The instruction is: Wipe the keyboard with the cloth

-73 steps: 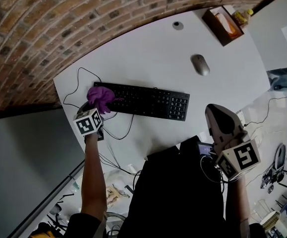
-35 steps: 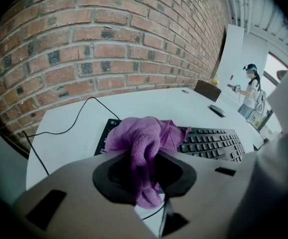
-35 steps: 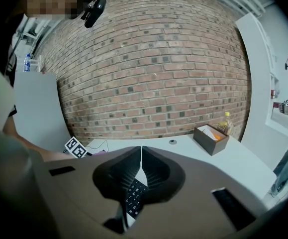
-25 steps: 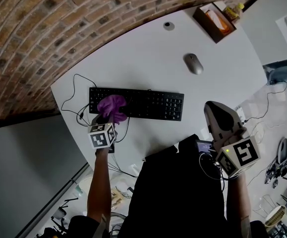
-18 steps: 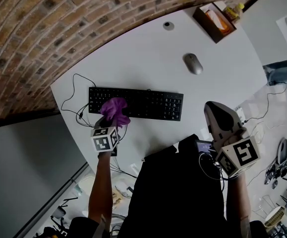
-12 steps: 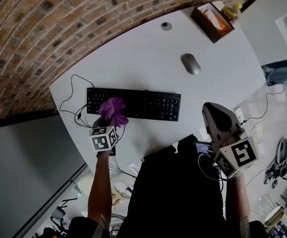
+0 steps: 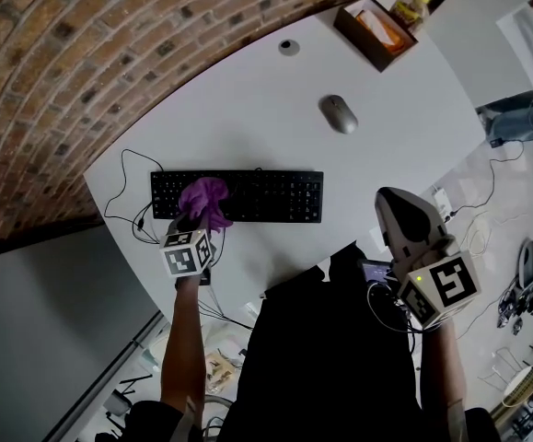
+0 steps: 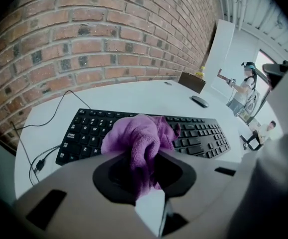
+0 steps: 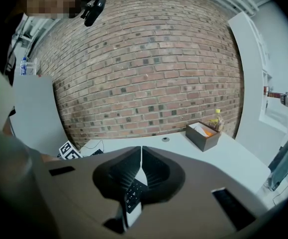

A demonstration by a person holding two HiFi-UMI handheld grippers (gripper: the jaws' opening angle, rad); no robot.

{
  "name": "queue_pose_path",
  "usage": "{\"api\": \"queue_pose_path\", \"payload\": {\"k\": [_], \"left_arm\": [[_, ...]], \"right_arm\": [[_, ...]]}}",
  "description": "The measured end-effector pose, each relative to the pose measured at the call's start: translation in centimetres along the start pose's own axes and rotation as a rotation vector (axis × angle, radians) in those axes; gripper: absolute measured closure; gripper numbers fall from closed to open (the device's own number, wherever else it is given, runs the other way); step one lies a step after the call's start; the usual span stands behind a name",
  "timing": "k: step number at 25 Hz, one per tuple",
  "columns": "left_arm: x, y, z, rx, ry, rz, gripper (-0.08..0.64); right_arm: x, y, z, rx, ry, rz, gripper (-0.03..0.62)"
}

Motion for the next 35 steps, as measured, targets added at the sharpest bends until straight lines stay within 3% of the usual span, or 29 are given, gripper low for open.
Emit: {"api": "queue_pose_path", "payload": {"k": [9, 17, 35], "left_arm": [[-3.7, 3.4, 2.7, 0.061, 0.066, 0.037, 0.462], [-5.4, 5.0, 3.7, 0.095, 0.047, 0.064, 0.462], [-3.4, 3.7, 6.6, 0.084, 0.032, 0.020, 0.462]], "right_arm": [[0.3, -2.0, 1.2, 0.053, 0.003, -0.011, 0.572], [-0.2, -3.3, 2.4, 0.089, -0.019, 0.004, 0.572], [-0.8, -4.4, 4.2, 0.069, 0.005, 0.022, 0.572]]}}
Point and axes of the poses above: the fingertips, and each gripper's own axes: y forward along the fingers, z to its right, x out of its underside, the point moved 5 cm from there along -y, backward along the fingers, and after that the axes turned 7 degrees about z, right-handed, at the moved point
